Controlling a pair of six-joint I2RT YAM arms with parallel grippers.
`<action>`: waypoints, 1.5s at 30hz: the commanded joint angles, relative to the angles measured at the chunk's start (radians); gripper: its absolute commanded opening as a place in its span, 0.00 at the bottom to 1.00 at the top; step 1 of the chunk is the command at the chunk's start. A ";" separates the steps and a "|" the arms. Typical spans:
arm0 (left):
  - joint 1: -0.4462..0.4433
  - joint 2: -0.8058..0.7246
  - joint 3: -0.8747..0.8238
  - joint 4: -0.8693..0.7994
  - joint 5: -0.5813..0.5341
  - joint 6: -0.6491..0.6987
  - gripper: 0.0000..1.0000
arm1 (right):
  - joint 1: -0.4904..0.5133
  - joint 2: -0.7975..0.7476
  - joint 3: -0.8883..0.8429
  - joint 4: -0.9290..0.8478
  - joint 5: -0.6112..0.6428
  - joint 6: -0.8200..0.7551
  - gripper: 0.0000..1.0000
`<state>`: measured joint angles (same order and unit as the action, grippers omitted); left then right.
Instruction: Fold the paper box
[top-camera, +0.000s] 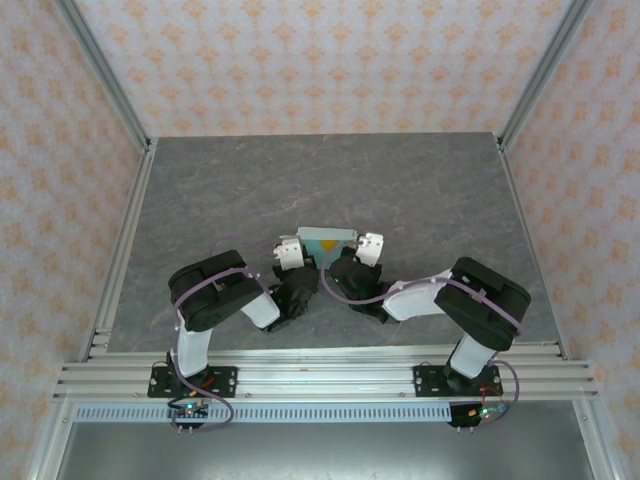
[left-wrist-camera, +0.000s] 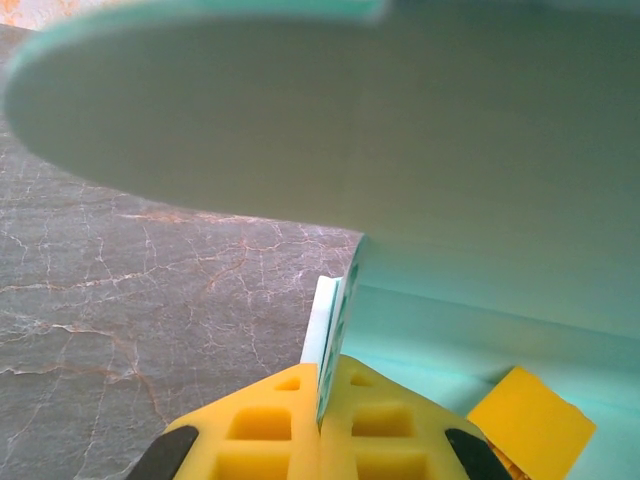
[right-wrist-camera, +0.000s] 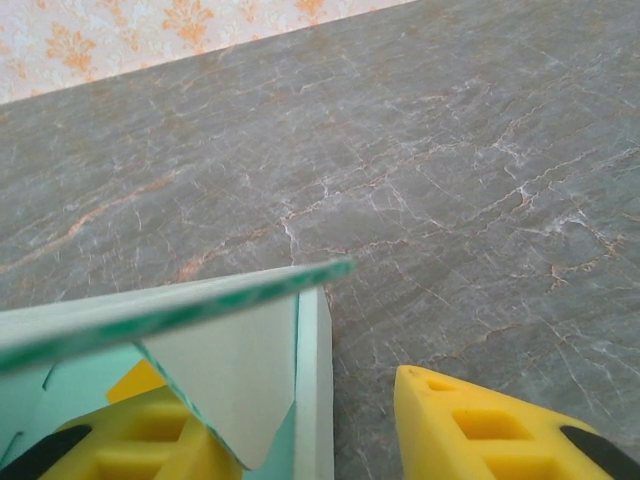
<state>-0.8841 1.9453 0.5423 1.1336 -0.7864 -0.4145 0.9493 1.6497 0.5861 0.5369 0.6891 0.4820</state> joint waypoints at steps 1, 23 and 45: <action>0.012 0.008 -0.017 -0.158 -0.074 -0.012 0.00 | -0.001 -0.060 -0.041 -0.090 0.037 -0.003 0.42; 0.005 -0.008 0.008 -0.252 -0.091 -0.018 0.00 | -0.001 -0.200 -0.001 -0.316 -0.156 -0.082 0.60; -0.011 -0.013 0.022 -0.258 -0.094 0.029 0.00 | -0.284 -0.284 0.515 -0.880 -0.559 -0.203 0.64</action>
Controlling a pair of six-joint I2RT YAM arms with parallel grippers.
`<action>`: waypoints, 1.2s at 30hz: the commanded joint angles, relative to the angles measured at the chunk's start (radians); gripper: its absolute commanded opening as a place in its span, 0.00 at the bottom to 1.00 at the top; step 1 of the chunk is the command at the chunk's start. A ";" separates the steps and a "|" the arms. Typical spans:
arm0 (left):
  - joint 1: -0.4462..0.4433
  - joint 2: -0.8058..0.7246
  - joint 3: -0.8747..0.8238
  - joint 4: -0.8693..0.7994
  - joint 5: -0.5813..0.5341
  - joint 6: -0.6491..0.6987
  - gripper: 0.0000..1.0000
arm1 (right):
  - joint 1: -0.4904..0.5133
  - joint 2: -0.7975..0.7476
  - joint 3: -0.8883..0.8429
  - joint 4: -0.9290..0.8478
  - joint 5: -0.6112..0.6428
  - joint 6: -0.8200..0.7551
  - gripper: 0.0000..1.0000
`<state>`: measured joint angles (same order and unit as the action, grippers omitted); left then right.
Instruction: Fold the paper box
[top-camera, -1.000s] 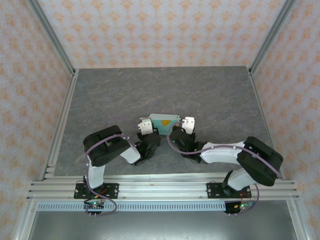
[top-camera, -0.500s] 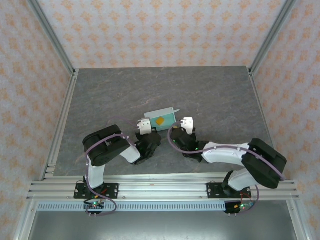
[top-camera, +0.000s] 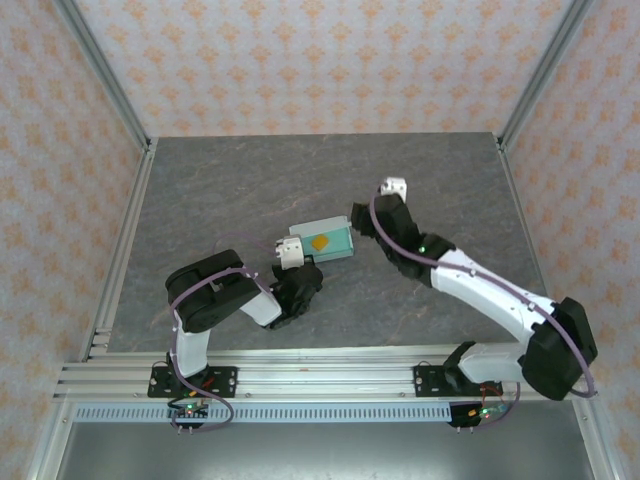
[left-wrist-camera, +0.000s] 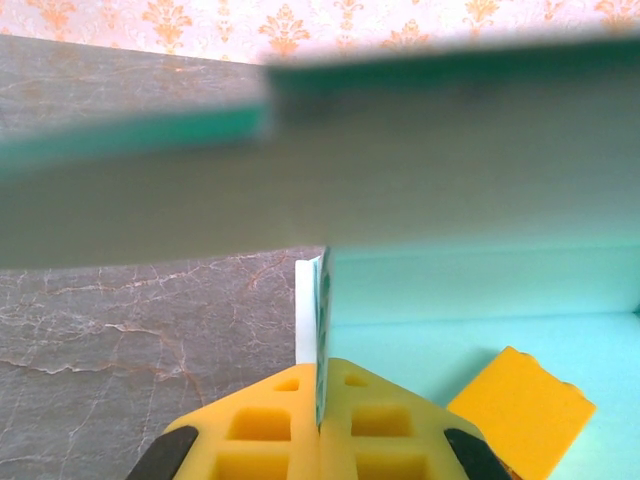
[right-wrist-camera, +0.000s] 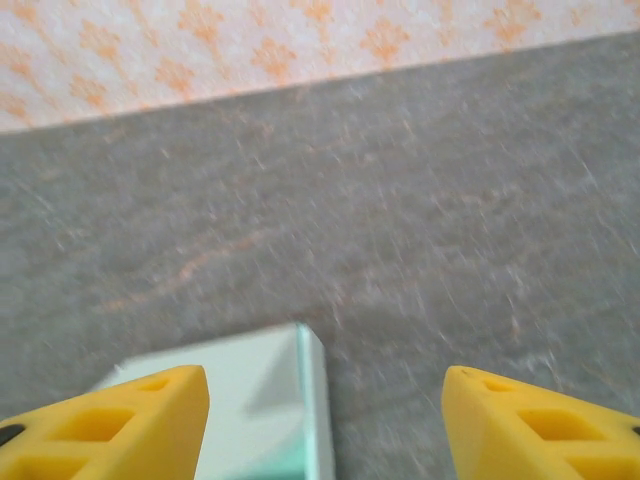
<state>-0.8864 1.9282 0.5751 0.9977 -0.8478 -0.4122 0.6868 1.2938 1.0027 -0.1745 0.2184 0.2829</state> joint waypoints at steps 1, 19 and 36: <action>-0.009 0.002 -0.011 -0.123 -0.033 0.029 0.00 | -0.024 0.121 0.156 -0.209 -0.094 -0.004 0.65; -0.020 -0.001 -0.003 -0.136 -0.048 0.041 0.00 | -0.008 0.457 0.296 -0.308 -0.203 0.083 0.73; -0.033 -0.065 -0.026 -0.176 -0.048 0.027 0.13 | -0.004 0.469 0.174 -0.222 -0.217 0.143 0.70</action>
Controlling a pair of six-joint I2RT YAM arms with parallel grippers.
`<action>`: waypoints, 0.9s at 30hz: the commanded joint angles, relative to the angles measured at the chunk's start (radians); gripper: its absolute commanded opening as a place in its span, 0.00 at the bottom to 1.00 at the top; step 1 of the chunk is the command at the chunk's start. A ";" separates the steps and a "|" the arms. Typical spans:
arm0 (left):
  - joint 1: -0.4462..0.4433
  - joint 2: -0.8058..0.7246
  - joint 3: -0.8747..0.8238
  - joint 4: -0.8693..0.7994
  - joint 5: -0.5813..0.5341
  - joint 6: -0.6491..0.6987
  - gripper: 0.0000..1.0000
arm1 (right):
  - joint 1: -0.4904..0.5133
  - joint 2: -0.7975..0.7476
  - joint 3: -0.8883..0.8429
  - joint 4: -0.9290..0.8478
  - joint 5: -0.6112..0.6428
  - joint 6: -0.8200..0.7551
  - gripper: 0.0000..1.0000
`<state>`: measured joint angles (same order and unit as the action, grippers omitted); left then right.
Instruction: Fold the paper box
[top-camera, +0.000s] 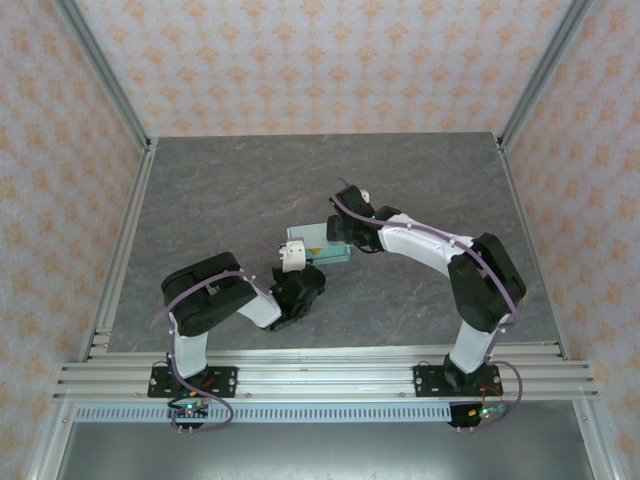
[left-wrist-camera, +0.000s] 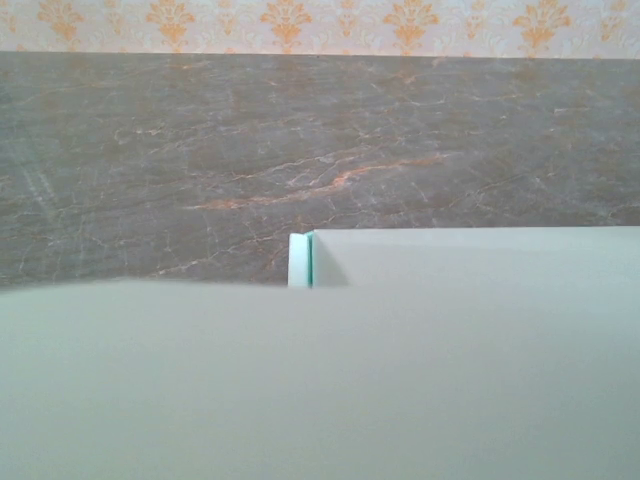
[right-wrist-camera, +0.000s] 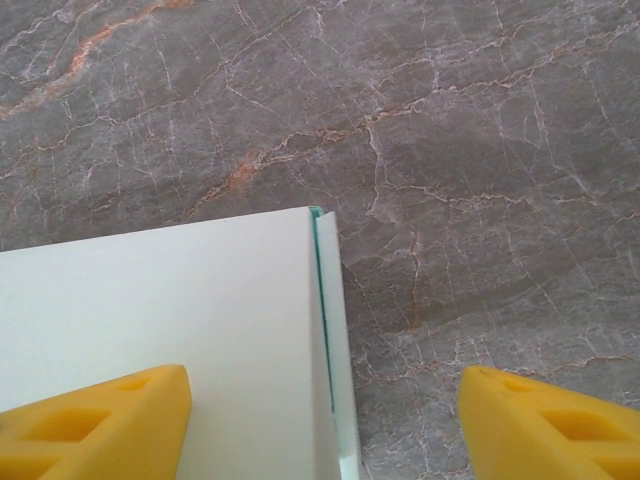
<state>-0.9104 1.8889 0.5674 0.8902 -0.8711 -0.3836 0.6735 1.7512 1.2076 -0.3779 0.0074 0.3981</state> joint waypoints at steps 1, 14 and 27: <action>-0.010 -0.033 -0.021 -0.075 -0.022 -0.006 0.16 | 0.008 0.013 -0.034 -0.017 -0.003 0.030 0.70; -0.012 -0.114 -0.072 -0.118 -0.003 -0.045 0.41 | 0.012 0.041 -0.016 -0.030 0.009 0.021 0.69; -0.012 -0.314 -0.155 -0.333 0.077 -0.142 0.51 | 0.018 0.056 0.011 -0.049 0.029 0.013 0.69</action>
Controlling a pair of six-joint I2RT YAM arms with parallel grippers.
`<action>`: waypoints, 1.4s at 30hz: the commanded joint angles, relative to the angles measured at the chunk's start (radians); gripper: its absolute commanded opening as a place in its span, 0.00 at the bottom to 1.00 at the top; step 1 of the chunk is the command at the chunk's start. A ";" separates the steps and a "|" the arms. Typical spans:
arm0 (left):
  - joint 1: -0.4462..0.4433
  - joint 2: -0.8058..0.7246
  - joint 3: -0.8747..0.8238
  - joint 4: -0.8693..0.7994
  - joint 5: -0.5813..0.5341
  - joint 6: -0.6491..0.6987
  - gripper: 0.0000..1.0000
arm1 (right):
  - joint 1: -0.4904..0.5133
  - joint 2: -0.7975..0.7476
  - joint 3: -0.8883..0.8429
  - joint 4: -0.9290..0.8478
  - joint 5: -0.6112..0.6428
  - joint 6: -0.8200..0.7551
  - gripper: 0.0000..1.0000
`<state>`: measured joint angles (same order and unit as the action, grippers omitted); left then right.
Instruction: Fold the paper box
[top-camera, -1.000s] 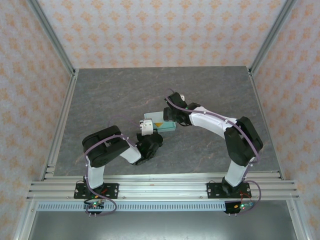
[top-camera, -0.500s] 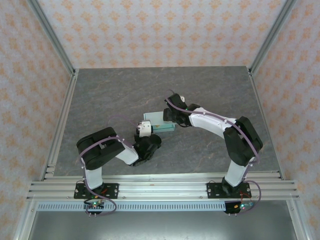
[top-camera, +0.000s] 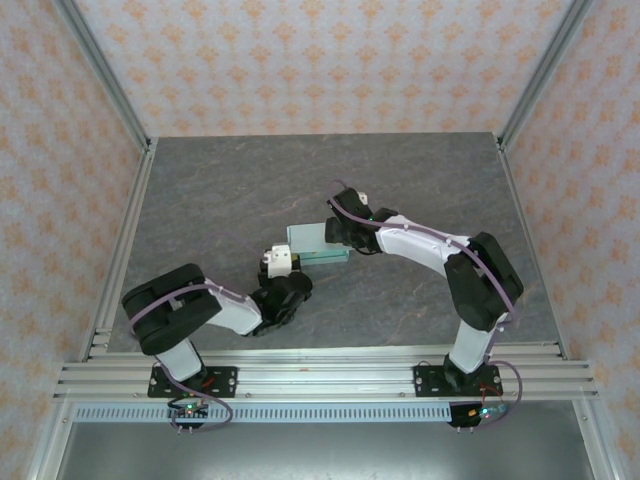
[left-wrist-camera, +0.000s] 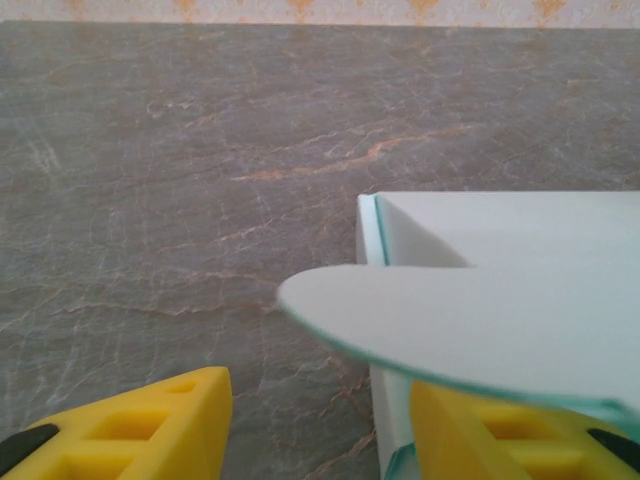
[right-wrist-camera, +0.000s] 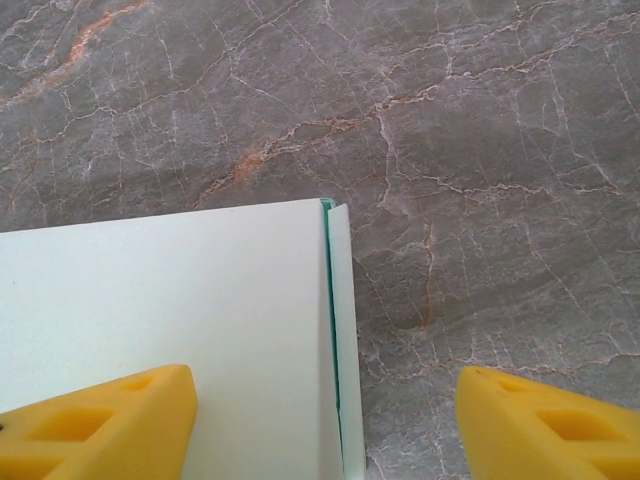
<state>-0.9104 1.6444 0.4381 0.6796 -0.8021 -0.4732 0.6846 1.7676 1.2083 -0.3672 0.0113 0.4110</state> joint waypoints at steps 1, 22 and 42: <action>-0.012 -0.111 -0.035 -0.169 0.023 -0.056 0.51 | 0.009 0.041 0.013 -0.061 0.028 -0.001 0.69; 0.379 -0.644 0.204 -0.811 0.750 -0.067 0.60 | 0.012 0.051 0.009 -0.056 0.049 -0.038 0.68; 0.451 -0.019 0.409 -0.768 0.876 0.037 0.58 | 0.012 0.133 0.006 -0.021 0.080 -0.100 0.68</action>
<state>-0.4637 1.6070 0.8825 -0.0883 0.0731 -0.4603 0.6937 1.8454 1.2476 -0.3405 0.0517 0.3485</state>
